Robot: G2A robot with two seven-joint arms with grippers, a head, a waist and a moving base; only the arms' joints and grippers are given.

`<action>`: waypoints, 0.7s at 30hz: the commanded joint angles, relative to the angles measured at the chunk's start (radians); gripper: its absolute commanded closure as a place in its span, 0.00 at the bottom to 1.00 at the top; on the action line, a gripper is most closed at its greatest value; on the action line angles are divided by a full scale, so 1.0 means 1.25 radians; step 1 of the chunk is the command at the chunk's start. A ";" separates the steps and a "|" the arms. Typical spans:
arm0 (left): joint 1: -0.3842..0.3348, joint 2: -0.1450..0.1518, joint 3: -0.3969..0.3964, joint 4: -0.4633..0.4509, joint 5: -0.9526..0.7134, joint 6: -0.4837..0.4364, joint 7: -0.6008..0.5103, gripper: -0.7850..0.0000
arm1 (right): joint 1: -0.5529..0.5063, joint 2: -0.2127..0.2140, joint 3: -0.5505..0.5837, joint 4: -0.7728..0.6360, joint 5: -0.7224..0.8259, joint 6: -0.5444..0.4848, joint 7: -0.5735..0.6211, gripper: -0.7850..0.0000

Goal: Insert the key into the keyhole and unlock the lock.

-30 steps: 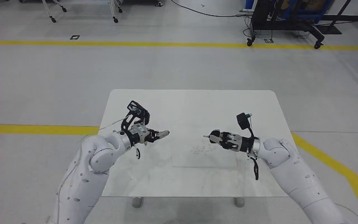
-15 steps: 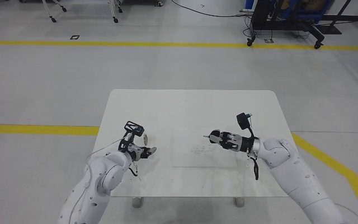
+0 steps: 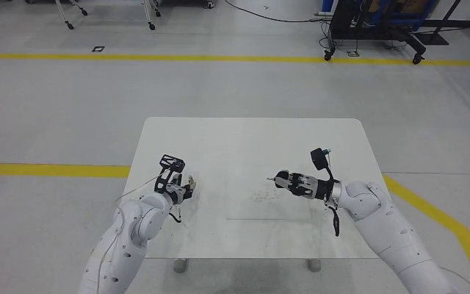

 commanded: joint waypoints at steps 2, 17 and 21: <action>-0.014 -0.003 0.015 0.017 0.001 0.004 0.000 0.52 | 0.000 0.000 0.000 0.000 0.000 0.000 0.000 1.00; -0.086 -0.016 0.055 0.111 -0.007 0.015 0.009 1.00 | 0.000 0.000 0.000 0.000 0.000 0.000 0.000 1.00; -0.103 -0.019 0.069 0.121 0.002 0.013 0.001 1.00 | 0.000 0.000 0.000 0.000 0.000 0.000 0.000 1.00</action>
